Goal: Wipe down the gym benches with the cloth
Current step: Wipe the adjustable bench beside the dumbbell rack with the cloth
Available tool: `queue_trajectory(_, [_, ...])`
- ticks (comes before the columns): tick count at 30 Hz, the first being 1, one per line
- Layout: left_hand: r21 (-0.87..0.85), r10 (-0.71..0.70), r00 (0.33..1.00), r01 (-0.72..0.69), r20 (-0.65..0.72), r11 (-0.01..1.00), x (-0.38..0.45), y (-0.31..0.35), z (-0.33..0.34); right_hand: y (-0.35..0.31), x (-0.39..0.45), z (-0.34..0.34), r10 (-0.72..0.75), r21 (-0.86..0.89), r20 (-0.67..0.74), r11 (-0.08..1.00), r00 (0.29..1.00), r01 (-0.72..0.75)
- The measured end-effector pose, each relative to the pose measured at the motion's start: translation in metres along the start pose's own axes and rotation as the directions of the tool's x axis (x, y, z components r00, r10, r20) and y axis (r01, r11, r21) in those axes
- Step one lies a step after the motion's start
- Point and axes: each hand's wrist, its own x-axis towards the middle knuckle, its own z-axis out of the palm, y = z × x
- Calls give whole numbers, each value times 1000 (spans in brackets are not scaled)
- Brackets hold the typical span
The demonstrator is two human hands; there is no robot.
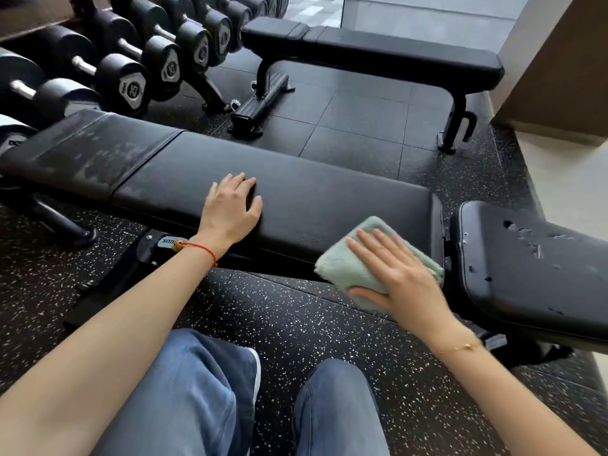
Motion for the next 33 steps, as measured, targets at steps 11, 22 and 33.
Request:
queue_trajectory(11, [-35,208,975,-206,80,978,-8,63,23,46,69,-3,324,102,91,938,942,-332])
queue_trajectory(22, [-40,208,977,-207,41,978,-10,63,28,96,91,-4,469,88,51,877,882,-472])
queue_trajectory(33, [-27,219,975,-218,47,976,-8,61,30,60,48,-11,172,154,131,969,976,-192])
